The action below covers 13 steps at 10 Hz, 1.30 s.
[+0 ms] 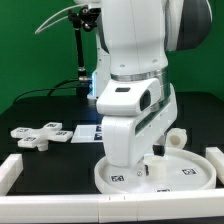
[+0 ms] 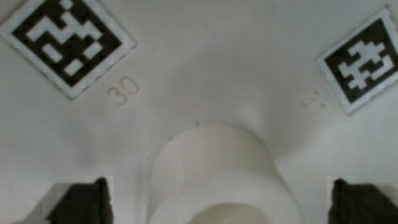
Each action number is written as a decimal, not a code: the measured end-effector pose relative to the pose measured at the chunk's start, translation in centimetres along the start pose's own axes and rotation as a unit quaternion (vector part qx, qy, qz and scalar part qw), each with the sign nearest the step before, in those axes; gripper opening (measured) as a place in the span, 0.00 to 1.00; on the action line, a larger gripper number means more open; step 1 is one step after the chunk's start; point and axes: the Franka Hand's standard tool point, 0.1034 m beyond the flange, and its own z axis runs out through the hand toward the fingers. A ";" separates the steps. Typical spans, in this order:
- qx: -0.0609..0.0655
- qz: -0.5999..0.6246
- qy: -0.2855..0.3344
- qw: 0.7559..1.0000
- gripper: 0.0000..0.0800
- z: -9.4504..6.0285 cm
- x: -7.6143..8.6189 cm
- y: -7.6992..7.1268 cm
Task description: Assemble round table
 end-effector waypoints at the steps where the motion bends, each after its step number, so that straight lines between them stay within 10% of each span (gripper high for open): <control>1: -0.001 0.006 -0.002 1.000 0.79 -0.7 -0.8 0.0; 7: -0.018 0.124 -0.007 0.992 0.81 -3.5 -3.5 -4.8; 13: -0.016 0.218 -0.004 0.976 0.81 -3.3 -3.4 -5.2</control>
Offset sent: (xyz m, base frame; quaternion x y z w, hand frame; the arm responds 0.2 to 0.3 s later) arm -0.0403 -0.0142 0.0338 -0.0314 -0.0056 0.0960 0.9949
